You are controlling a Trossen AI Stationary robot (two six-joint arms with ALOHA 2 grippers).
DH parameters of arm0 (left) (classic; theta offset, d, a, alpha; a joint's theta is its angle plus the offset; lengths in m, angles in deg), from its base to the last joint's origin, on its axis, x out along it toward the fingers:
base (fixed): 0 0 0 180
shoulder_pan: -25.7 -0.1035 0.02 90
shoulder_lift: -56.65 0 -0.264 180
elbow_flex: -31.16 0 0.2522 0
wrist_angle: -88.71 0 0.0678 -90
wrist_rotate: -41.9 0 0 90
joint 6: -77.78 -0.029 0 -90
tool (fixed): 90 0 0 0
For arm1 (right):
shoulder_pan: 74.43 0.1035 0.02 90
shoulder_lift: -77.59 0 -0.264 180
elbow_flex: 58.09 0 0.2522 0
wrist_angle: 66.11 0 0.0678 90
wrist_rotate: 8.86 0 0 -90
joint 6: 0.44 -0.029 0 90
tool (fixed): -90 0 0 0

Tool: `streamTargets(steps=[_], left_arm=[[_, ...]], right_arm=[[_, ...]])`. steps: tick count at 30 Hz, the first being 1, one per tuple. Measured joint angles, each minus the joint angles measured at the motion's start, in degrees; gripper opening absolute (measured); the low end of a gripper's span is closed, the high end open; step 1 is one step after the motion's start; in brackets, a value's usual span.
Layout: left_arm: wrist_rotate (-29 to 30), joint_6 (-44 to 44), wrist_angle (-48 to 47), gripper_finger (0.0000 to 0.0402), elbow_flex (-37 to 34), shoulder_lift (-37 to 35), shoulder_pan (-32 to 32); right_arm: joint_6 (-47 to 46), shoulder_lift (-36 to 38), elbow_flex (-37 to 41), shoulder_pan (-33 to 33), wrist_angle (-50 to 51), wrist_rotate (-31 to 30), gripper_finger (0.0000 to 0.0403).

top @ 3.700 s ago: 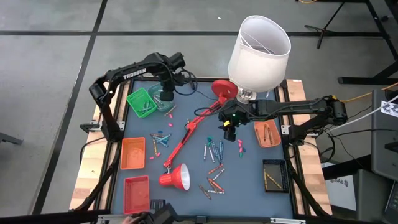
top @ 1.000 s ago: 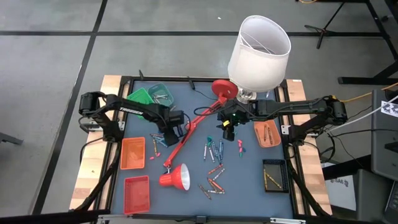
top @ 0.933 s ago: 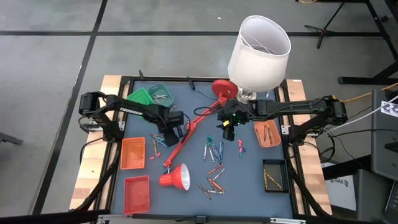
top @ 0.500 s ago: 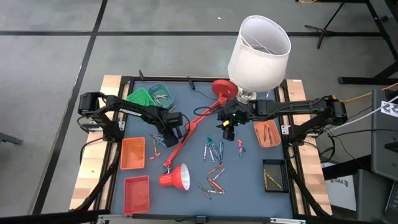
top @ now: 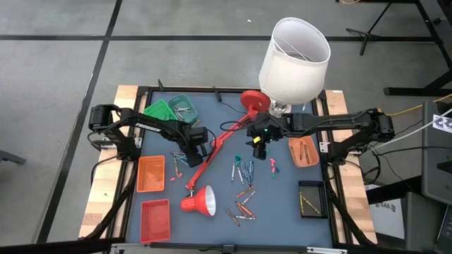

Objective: Sort crayons
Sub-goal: Put the green crayon into the green bin

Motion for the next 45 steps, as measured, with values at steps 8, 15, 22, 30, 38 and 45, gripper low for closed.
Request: streamTargets(steps=[8,15,22,30,38,45], left_arm=[[-1.32,-1.53,-0.77,0.0011,3.82,0.26,-0.7],[-4.35,-10.47,-5.0,0.001,11.14,0.26,-3.68],[-0.35,-23.04,-16.52,0.001,18.7,0.22,-8.7],[6.07,-33.08,-28.79,0.001,19.8,0.11,-15.94],[11.38,-38.04,-33.34,0.001,19.8,-0.86,-23.31],[11.6,-39.2,-36.93,0.001,19.82,-4.59,-29.37]], right_arm=[[-0.6,0.0,0.0,0.02,0.02,-0.25,0.0163],[-4.06,0.0,0.0,0.02,0.23,-0.15,0.0163],[-6.9,0.0,0.0,0.02,0.26,0.03,0.0163],[-9.44,0.0,0.0,0.02,0.26,0.13,0.0163],[-9.51,0.0,0.0,0.02,0.24,0.11,0.0163],[-9.52,0.0,0.0,0.02,0.24,0.07,0.0163]])
